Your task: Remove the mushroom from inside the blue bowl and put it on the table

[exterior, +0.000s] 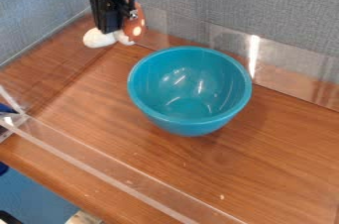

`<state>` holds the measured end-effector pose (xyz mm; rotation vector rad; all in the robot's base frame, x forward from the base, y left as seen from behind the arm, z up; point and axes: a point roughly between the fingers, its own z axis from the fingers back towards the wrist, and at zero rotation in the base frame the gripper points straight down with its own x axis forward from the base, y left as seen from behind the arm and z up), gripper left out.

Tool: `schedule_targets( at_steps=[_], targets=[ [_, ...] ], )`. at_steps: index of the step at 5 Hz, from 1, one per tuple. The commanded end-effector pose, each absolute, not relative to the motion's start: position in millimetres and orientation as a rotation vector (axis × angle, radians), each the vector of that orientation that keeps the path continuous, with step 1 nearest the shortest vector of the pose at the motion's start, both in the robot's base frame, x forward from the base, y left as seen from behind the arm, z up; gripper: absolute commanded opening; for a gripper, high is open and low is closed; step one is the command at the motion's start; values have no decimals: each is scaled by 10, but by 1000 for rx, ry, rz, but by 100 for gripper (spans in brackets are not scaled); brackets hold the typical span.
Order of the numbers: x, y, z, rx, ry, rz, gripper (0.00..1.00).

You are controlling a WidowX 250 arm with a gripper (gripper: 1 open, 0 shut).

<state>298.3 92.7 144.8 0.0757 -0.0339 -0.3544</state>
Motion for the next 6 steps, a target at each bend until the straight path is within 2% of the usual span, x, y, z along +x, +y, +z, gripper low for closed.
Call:
schedule_targets(
  at_steps=[1,6],
  targets=[
    [2944,1004,1603,109,-80,-341,0],
    [2833,1271,1339,133,-24,-323,0]
  ],
)
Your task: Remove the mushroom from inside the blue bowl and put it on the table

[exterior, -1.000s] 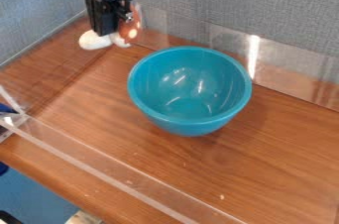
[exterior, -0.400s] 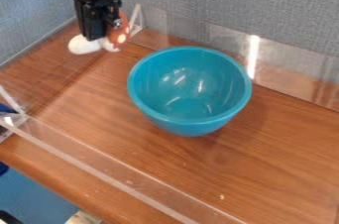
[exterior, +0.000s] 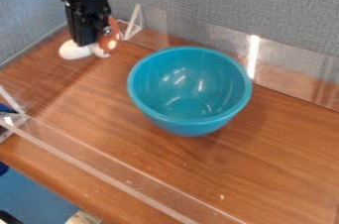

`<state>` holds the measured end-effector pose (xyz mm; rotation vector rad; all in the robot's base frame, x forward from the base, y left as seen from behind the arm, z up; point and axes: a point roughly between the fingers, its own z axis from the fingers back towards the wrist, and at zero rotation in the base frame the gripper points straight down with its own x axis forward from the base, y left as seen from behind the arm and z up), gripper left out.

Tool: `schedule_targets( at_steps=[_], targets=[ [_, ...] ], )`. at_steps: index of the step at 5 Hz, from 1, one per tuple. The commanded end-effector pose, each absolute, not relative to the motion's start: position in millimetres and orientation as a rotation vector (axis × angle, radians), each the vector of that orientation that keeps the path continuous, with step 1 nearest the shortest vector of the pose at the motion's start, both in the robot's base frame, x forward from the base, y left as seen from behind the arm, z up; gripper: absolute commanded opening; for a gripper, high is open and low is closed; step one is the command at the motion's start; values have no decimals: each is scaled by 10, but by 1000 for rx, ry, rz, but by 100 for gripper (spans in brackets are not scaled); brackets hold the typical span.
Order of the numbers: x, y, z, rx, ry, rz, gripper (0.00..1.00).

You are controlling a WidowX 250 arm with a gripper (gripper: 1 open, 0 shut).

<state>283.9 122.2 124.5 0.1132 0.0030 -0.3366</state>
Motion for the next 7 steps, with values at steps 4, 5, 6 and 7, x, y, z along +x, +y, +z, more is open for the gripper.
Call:
schedule_targets(
  at_steps=[4,5,6,7],
  targets=[
    [2761,1502,1306,119,-19,-290,100],
    [2745,1500,1252,112,-18,-290,100],
    [2750,1463,1201,106,-21,-299,100],
    [2754,1431,1152,99,-25,-306,100]
  ],
)
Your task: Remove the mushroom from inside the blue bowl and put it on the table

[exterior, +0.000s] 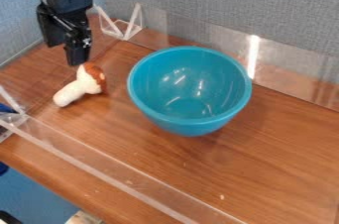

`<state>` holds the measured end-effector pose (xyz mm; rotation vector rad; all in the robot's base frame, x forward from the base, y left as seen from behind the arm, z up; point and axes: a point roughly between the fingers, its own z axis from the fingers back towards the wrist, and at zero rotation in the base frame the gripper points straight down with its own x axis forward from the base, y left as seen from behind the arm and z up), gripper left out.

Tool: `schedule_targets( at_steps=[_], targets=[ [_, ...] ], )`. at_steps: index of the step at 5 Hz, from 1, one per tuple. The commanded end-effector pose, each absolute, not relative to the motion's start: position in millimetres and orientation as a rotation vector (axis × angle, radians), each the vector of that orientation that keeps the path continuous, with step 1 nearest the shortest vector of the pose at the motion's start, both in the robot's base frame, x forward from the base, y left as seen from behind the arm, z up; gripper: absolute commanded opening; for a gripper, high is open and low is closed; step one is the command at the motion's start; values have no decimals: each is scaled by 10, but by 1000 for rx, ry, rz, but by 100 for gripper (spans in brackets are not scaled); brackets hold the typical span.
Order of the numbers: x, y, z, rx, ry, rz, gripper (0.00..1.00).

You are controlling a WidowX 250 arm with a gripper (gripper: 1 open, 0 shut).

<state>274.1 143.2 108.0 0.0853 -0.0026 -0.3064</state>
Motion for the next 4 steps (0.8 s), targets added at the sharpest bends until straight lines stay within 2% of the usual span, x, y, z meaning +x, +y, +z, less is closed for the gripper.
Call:
schedule_targets(
  at_steps=[1,4],
  targets=[
    [2765,1407,1100,92,-28,-312,100],
    [2811,1349,895,78,-30,-327,100]
  ],
)
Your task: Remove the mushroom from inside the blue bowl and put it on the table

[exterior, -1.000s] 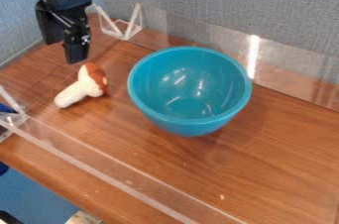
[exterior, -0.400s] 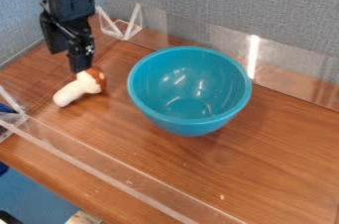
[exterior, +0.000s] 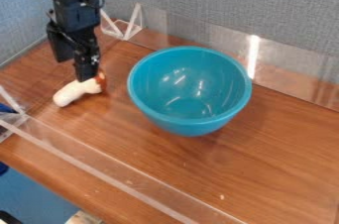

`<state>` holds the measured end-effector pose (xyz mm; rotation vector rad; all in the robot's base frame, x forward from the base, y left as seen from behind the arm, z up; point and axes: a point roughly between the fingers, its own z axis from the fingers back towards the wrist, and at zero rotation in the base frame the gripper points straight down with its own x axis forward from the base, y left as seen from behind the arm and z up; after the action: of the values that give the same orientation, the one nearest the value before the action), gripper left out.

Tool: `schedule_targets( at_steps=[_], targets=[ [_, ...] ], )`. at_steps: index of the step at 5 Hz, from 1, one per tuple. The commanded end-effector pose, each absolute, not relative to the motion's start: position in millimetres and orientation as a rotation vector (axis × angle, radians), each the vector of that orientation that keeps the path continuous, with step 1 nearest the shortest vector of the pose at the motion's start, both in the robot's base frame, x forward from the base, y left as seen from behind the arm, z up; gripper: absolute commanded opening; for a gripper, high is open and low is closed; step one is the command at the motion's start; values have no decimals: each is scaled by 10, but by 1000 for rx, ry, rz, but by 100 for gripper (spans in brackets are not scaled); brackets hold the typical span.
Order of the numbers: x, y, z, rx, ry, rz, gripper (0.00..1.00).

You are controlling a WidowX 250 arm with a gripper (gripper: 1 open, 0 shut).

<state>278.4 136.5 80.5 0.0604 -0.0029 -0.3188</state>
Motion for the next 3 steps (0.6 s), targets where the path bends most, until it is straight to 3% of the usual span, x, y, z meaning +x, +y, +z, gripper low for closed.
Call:
schedule_targets(
  at_steps=[1,3],
  targets=[
    [2819,1343,816,73,-27,-331,100],
    [2827,1347,661,66,-21,-334,100]
  ],
)
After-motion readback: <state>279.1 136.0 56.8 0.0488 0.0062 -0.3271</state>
